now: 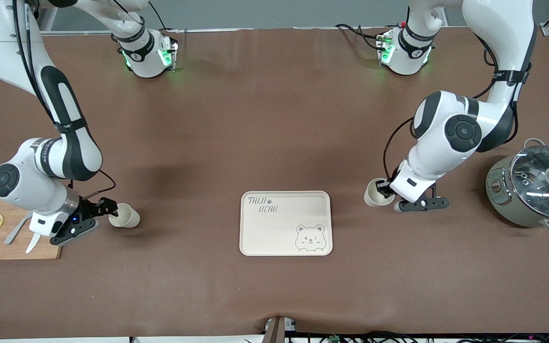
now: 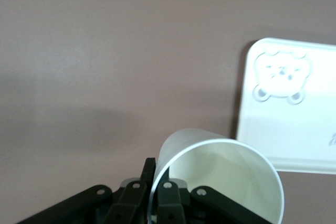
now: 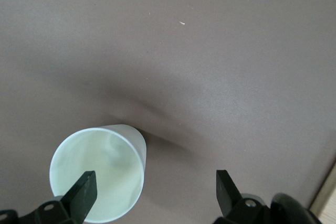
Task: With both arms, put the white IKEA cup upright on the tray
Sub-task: 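Close the right gripper on the cup while the left gripper carries its cup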
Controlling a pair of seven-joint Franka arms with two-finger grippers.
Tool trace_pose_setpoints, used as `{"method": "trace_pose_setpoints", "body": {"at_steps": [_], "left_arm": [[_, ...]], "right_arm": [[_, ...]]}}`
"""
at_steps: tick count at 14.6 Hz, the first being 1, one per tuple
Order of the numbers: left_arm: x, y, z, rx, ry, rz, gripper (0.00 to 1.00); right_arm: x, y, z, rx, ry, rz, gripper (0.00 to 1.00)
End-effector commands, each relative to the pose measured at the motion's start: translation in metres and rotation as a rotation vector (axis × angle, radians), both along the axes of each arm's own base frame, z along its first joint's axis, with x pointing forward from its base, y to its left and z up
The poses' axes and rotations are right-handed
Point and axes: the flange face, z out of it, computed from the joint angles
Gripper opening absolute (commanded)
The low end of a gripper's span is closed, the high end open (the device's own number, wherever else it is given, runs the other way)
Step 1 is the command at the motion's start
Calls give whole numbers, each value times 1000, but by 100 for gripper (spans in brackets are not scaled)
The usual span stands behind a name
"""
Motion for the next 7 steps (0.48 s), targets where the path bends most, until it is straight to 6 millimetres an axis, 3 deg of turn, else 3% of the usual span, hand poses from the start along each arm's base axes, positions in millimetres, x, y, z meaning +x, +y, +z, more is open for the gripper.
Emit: {"method": "trace_pose_setpoints", "body": {"at_steps": [1, 6, 7], "left_arm": [[12, -34, 8, -13, 5, 53, 0], [15, -114, -29, -39, 40, 168, 0], [15, -122, -36, -38, 47, 179, 0]], "right_arm": [[12, -1, -11, 19, -6, 11, 100], [15, 3, -26, 19, -3, 16, 100], [15, 5, -28, 18, -3, 19, 100]]}}
